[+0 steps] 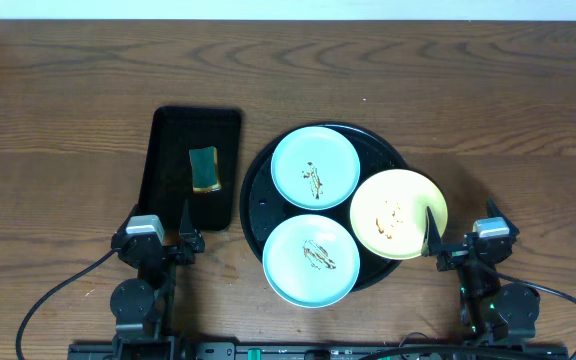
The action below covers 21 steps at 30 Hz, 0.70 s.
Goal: Clean dirty plates on tray and stack at the side
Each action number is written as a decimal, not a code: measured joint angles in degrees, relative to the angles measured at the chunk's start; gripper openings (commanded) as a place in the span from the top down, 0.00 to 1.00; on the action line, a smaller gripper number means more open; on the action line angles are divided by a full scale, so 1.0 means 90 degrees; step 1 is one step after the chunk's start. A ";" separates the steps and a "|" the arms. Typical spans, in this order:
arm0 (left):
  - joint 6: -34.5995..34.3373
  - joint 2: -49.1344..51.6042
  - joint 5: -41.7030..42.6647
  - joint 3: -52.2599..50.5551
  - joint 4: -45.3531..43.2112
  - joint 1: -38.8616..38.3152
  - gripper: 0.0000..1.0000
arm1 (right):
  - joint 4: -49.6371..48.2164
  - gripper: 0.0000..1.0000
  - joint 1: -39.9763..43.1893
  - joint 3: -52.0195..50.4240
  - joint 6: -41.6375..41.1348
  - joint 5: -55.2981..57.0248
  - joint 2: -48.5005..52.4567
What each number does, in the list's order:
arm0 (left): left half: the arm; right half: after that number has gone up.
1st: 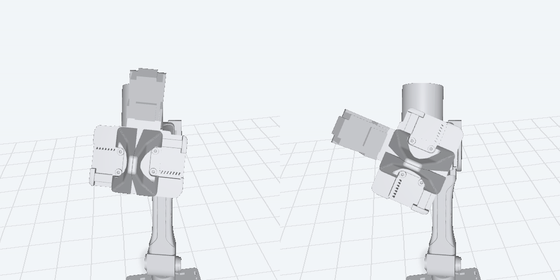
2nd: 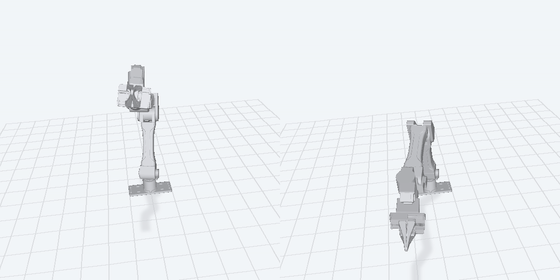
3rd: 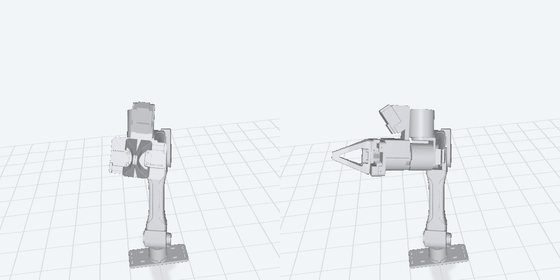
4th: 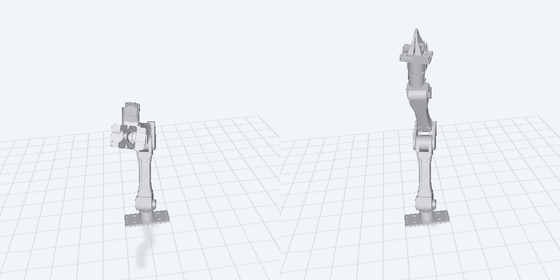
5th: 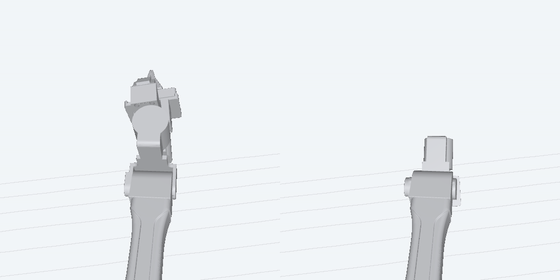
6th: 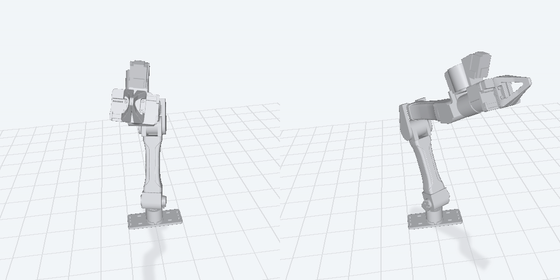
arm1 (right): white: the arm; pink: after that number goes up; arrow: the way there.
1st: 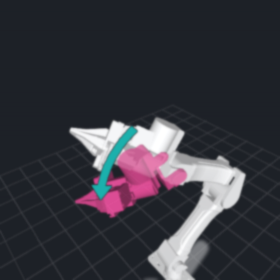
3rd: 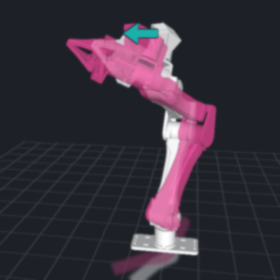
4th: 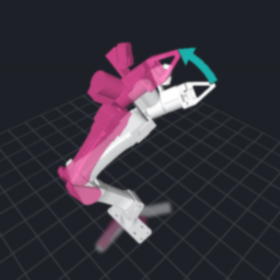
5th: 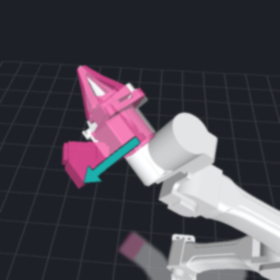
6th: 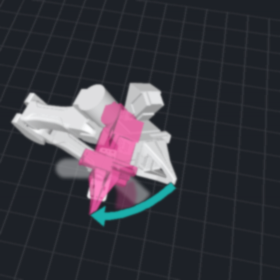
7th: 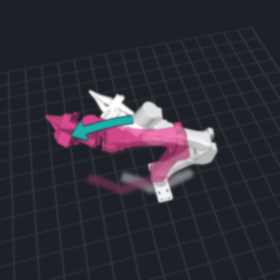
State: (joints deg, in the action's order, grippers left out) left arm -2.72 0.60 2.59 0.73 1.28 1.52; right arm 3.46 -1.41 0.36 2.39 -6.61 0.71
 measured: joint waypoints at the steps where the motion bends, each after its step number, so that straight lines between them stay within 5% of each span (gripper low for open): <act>1: 0.0000 0.0000 0.0002 0.0000 -0.0002 0.0000 0.12 | 0.0000 0.01 0.0000 0.0000 0.0000 0.0000 0.0000; 21: 0.0000 0.0000 0.0002 0.0000 0.0002 0.0000 0.12 | 0.0022 0.01 0.0000 0.0002 -0.0114 0.0126 0.0002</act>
State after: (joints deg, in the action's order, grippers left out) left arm -2.72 0.60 2.61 0.73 1.30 1.52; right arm 3.66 -1.41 0.38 1.37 -5.48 0.73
